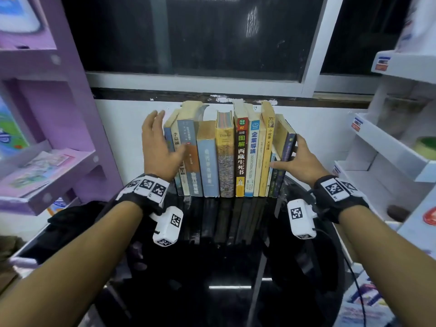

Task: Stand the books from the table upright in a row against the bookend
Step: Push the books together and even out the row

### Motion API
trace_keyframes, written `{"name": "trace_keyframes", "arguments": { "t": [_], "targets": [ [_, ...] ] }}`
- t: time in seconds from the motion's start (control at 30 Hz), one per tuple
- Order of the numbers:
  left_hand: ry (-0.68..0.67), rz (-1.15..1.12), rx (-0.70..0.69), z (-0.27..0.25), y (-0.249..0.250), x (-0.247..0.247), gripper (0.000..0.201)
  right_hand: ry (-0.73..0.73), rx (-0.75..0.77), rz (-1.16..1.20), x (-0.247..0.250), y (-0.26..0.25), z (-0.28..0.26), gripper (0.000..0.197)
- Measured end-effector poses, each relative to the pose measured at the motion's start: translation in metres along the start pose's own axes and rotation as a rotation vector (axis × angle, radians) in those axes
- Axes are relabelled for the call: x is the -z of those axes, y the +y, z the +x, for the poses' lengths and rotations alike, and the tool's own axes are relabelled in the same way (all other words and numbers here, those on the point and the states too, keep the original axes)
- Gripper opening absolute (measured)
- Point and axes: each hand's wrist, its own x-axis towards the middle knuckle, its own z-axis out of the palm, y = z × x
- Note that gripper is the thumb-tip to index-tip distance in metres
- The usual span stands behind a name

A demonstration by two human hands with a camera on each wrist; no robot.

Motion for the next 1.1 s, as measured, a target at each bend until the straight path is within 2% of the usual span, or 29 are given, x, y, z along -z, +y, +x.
{"name": "trace_keyframes", "arguments": {
  "t": [0.1,0.17,0.27,0.57,0.7,0.93,1.1],
  "targets": [
    [-0.265,-0.206,0.283,0.002,-0.006,0.0,0.098,0.02,0.014,0.014,-0.002,-0.005,-0.005,0.093],
    [-0.371,-0.341,0.369,0.002,-0.008,-0.001,0.101,0.02,0.013,0.008,-0.004,-0.006,-0.006,0.095],
    [-0.384,-0.366,0.364,0.002,-0.006,-0.002,0.093,0.027,0.001,-0.016,-0.006,-0.004,-0.003,0.098],
    [-0.474,-0.295,0.255,-0.001,0.011,-0.018,0.106,0.027,-0.012,-0.057,-0.004,0.0,0.002,0.085],
    [-0.452,-0.128,0.22,-0.003,0.009,-0.016,0.105,0.033,0.012,-0.092,-0.005,0.004,0.003,0.08],
    [-0.4,-0.066,0.262,-0.004,-0.003,-0.01,0.093,0.029,0.064,-0.148,-0.017,0.002,0.005,0.08],
    [-0.394,-0.028,0.244,-0.005,-0.003,-0.012,0.088,0.049,0.069,-0.186,-0.018,0.004,0.006,0.08]
  ]
}}
